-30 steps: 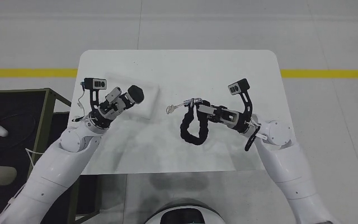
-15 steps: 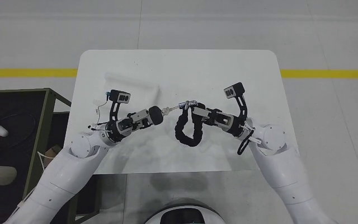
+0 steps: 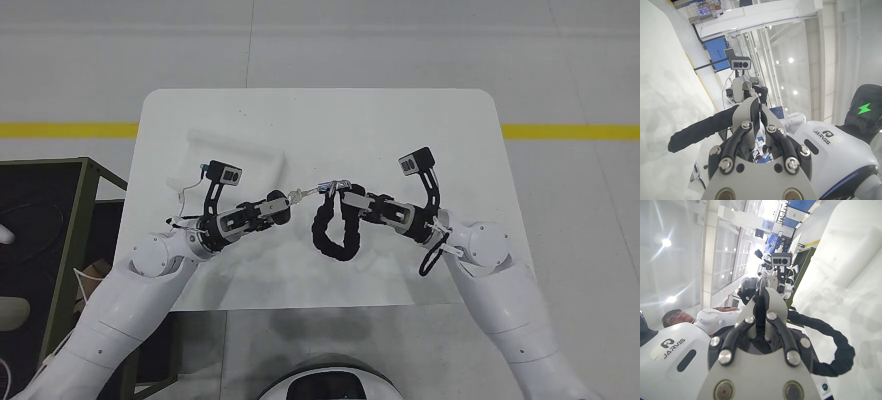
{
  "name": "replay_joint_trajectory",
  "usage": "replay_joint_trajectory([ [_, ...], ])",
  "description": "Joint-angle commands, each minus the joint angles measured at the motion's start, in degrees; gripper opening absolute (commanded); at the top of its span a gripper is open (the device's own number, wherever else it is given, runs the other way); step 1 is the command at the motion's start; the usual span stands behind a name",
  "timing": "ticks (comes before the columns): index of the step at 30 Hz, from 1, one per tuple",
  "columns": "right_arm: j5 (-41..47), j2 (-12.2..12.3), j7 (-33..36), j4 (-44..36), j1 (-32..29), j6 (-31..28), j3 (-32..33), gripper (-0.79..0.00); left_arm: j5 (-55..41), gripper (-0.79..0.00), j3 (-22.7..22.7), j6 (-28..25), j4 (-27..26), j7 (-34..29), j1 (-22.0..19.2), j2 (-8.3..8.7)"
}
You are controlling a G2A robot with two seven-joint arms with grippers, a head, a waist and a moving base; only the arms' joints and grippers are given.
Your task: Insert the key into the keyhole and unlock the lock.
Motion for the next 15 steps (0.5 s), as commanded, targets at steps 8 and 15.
replay_joint_trajectory([
  [8,-0.7,-0.1,0.3,-0.2,0.0,-0.2,0.2,-0.785,2.0,-0.785,-0.9,1.6,0.6,0.2,-0.3,-1.39],
  [15,-1.5,-0.1,1.0,-0.4,0.1,-0.2,0.3,-0.785,3.4,-0.782,-1.8,3.4,1.1,0.5,-0.3,-2.36],
])
